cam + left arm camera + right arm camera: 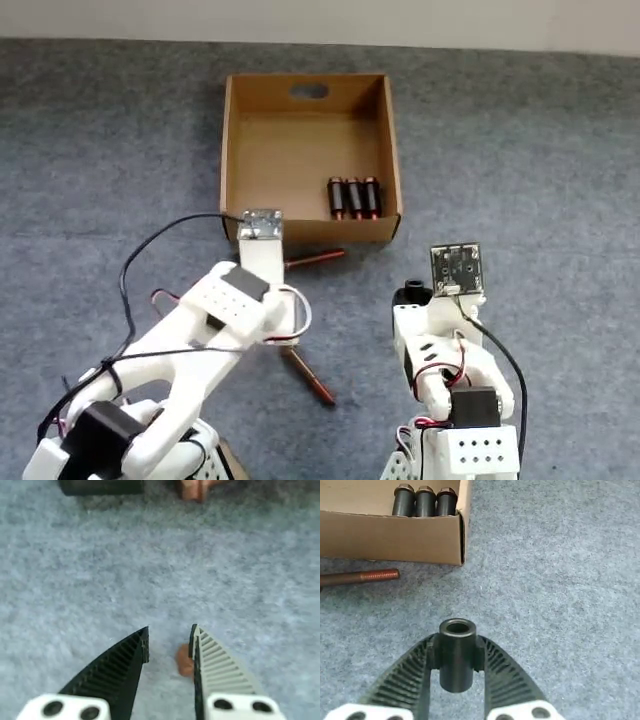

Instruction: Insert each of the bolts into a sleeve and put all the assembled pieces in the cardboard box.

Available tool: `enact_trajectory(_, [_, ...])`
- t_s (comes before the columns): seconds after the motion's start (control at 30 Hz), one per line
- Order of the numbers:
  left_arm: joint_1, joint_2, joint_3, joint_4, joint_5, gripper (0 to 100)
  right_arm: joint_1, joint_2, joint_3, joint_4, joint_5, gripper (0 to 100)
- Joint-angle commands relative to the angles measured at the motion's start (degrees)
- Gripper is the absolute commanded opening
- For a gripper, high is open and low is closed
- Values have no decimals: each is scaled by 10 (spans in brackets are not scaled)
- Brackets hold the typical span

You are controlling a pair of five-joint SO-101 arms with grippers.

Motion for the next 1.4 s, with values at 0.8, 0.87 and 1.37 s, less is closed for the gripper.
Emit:
enact_trajectory(0.8, [157, -2, 158, -204, 152, 151, 7, -8, -2, -9, -4, 6])
enact_trajectory(0.87, [152, -1, 157, -204, 152, 147, 7, -8, -2, -9, -4, 6])
enact_trajectory(1.37, [32, 0, 144, -201, 148, 146, 7, -8, -2, -9, -4, 6])
